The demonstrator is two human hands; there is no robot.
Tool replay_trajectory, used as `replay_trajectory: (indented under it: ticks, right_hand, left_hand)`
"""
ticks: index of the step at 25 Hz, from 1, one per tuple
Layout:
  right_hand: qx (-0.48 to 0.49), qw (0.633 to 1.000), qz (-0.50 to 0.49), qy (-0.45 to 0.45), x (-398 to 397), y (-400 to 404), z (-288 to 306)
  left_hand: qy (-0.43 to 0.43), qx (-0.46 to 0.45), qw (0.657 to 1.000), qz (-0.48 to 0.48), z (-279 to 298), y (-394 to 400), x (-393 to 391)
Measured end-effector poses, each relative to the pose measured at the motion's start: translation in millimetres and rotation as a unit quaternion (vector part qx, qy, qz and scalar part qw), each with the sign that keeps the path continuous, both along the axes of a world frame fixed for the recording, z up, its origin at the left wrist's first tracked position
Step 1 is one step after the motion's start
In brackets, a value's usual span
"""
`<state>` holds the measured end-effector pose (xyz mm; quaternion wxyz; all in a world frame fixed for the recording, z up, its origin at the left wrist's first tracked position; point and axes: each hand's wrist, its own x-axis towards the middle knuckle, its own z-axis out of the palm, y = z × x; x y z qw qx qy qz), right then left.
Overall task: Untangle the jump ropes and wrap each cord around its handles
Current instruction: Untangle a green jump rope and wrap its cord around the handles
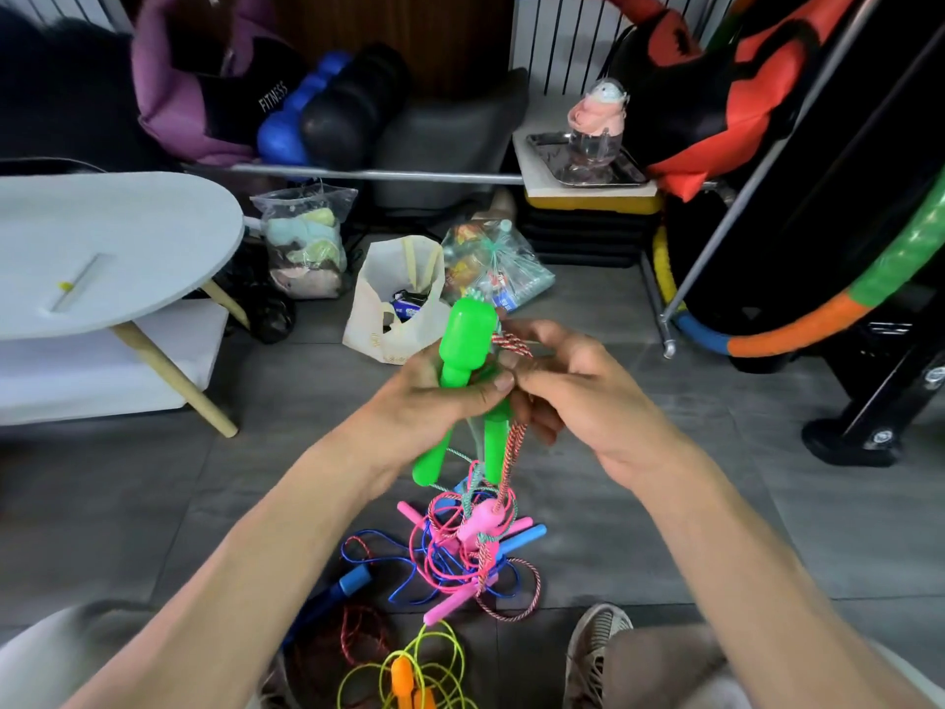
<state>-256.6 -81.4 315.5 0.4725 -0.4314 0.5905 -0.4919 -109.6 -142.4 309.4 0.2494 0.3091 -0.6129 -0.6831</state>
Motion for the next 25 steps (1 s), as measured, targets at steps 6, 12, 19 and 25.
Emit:
replay_trajectory:
  ticks: [6,12,19,25]
  right_hand:
    - [0.018,0.995,-0.029,-0.098,-8,0,4]
    - [0.009,0.996,-0.041,0.073,1,0,-2]
    - [-0.045,0.973,-0.013,0.224,0,0,-9]
    - [0.039,0.993,0.046,0.101,3,-1,-13]
  left_hand:
    - [0.036,0.102,0.993,0.037,6,10,-2]
    - [0.096,0.164,0.975,0.114,0,11,-9]
    - [0.128,0.217,0.954,0.162,-1,2,-8]
    - [0.119,0.188,0.965,0.139,1,10,-11]
